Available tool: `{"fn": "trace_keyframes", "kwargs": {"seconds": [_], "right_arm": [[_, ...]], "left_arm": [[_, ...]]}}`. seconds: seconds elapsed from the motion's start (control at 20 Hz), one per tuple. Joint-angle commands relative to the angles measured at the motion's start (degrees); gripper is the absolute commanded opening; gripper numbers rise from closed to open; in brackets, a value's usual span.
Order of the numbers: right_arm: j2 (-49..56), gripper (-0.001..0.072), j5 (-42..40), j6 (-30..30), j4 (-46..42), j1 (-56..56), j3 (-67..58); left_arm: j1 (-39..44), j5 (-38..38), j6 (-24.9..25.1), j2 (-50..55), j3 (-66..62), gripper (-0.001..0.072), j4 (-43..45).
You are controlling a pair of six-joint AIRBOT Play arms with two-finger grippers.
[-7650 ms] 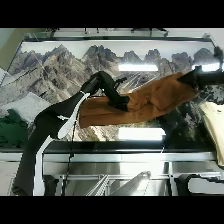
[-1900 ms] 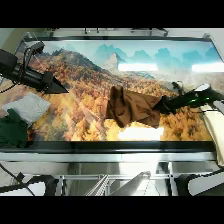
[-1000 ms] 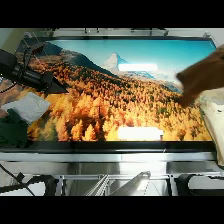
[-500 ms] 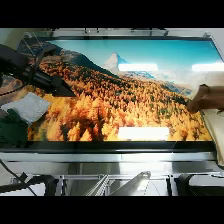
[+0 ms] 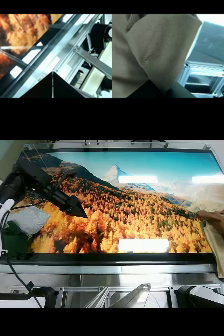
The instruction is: Fold the shirts.
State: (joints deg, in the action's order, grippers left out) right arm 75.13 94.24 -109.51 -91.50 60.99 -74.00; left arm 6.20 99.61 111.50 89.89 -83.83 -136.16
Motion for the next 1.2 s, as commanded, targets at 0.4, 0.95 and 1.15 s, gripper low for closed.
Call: {"fn": "trace_keyframes", "kwargs": {"seconds": [0.4,0.95,1.15], "right_arm": [[-4.24,0.0689,-7.13,5.40,-3.41,4.63,14.47],[-15.67,0.0039,-11.21,12.04,51.45,-1.33,8.11],[-16.65,0.0026,-12.39,31.06,61.79,-22.25,8.26]], "left_arm": [[1.75,1.53,0.07,1.57,0.00,0.0017,-0.15],[0.85,0.39,1.60,0.26,-5.16,0.0017,-0.52],[-1.64,-7.37,0.50,-7.74,-9.73,0.0017,-0.52]]}}
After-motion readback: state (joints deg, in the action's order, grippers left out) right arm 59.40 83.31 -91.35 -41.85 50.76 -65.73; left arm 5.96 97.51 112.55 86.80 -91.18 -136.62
